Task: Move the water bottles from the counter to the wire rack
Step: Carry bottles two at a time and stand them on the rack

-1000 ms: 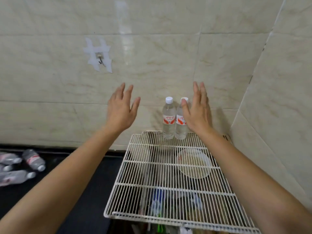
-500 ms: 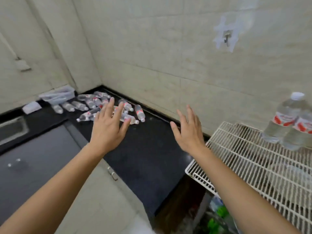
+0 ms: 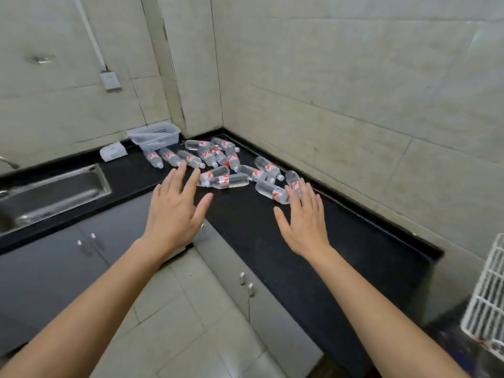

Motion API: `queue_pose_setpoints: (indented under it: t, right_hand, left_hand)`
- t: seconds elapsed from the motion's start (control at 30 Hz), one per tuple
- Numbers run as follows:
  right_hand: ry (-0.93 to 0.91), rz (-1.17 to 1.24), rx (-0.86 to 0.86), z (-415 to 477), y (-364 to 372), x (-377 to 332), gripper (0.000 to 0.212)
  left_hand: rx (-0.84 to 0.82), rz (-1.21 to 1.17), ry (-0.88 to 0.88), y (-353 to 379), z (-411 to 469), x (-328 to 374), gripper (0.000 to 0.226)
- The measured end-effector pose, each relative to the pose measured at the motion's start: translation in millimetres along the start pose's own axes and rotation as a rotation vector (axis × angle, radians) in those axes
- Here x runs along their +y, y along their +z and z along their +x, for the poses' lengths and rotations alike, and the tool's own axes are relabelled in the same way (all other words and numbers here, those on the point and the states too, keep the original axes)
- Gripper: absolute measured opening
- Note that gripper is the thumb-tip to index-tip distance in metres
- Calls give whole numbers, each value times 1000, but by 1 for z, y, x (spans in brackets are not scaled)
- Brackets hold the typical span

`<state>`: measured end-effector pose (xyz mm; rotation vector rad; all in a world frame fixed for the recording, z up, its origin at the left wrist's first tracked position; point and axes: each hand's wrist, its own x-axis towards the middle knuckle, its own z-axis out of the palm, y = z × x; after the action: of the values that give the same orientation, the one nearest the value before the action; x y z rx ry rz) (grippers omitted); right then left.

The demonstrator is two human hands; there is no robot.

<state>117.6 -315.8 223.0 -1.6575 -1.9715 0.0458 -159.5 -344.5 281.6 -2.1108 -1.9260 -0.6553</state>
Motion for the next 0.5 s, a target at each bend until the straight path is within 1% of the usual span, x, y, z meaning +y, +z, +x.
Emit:
queue_pose_setpoints:
  t: [0.1, 0.17, 0.33, 0.5]
  right_hand:
    - [42, -26, -35, 14, 27, -14, 60]
    - [78, -45, -50, 21, 38, -15, 61]
    - [146, -64, -83, 49, 62, 1, 61]
    - [221, -82, -116, 94, 106, 45, 63]
  left_hand:
    - [-53, -5, 13, 13, 22, -38, 74]
    - [-83, -37, 23, 27, 36, -50, 75]
    - [-151, -122, 75, 78, 76, -47, 73]
    - [-234, -110, 177, 150, 131, -35, 70]
